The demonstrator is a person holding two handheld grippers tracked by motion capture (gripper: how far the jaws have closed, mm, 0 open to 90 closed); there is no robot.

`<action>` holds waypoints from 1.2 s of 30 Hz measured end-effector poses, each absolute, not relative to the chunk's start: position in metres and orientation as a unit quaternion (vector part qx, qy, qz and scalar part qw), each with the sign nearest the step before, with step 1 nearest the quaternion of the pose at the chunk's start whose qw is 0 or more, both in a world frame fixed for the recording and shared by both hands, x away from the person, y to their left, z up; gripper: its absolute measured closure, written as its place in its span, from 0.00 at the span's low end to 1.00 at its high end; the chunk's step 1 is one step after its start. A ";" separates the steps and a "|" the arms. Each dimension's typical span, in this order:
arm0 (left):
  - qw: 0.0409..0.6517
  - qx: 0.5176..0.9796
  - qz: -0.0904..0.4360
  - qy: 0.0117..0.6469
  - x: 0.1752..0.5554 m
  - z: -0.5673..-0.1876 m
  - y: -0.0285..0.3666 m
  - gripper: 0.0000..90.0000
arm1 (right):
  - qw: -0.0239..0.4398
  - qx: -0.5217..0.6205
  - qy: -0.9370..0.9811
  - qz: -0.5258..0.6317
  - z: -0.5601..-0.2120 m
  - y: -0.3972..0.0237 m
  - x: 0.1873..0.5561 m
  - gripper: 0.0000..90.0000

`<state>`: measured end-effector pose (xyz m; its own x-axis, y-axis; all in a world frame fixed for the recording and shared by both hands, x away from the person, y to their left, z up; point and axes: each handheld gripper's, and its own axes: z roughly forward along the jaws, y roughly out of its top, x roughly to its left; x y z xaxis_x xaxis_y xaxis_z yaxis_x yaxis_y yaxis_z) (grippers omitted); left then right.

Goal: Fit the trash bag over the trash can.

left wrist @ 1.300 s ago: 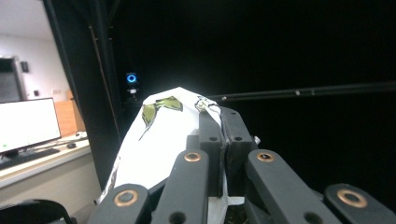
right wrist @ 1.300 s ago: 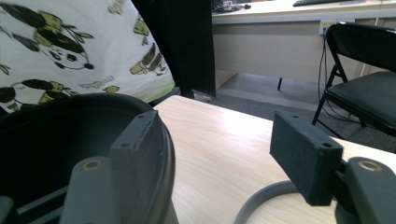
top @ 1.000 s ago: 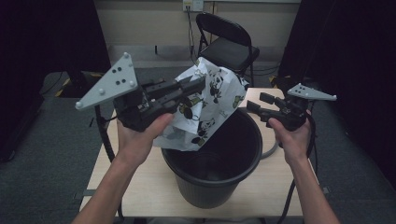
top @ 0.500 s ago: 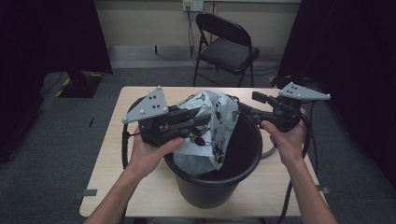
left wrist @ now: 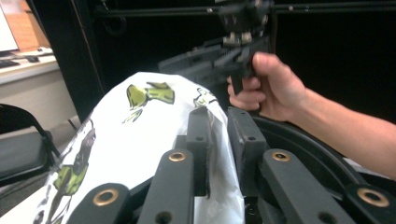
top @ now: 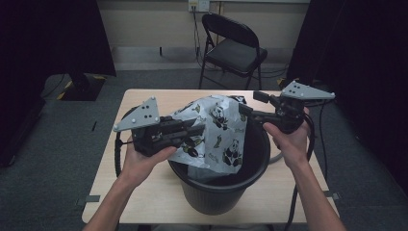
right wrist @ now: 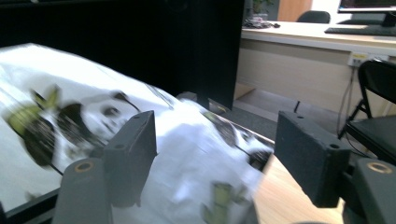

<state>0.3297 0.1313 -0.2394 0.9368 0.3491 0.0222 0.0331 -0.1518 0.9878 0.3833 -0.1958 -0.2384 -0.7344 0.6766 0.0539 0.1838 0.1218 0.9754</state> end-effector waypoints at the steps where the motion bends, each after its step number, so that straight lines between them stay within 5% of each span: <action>1: 0.635 0.753 0.119 0.125 0.330 -0.240 0.130 0.85 | 0.208 0.295 0.721 0.591 -0.237 -0.193 0.382 0.32; 8: 0.644 0.735 0.156 0.143 0.330 -0.240 0.143 0.61 | 0.211 0.296 0.720 0.591 -0.238 -0.193 0.381 0.32; 15: 0.632 0.748 0.146 0.136 0.335 -0.244 0.137 0.96 | 0.206 0.299 0.719 0.593 -0.237 -0.196 0.384 0.31; 31: 0.667 0.713 0.152 0.152 0.338 -0.218 0.110 0.99 | 0.121 0.181 0.773 0.596 -0.213 -0.147 0.353 0.29; 34: 0.679 0.709 0.132 0.140 0.336 -0.216 0.108 0.99 | 0.115 0.174 0.778 0.593 -0.213 -0.144 0.355 0.43; 36: 0.678 0.709 0.138 0.138 0.335 -0.217 0.108 0.96 | 0.106 0.157 0.778 0.599 -0.213 -0.145 0.355 0.74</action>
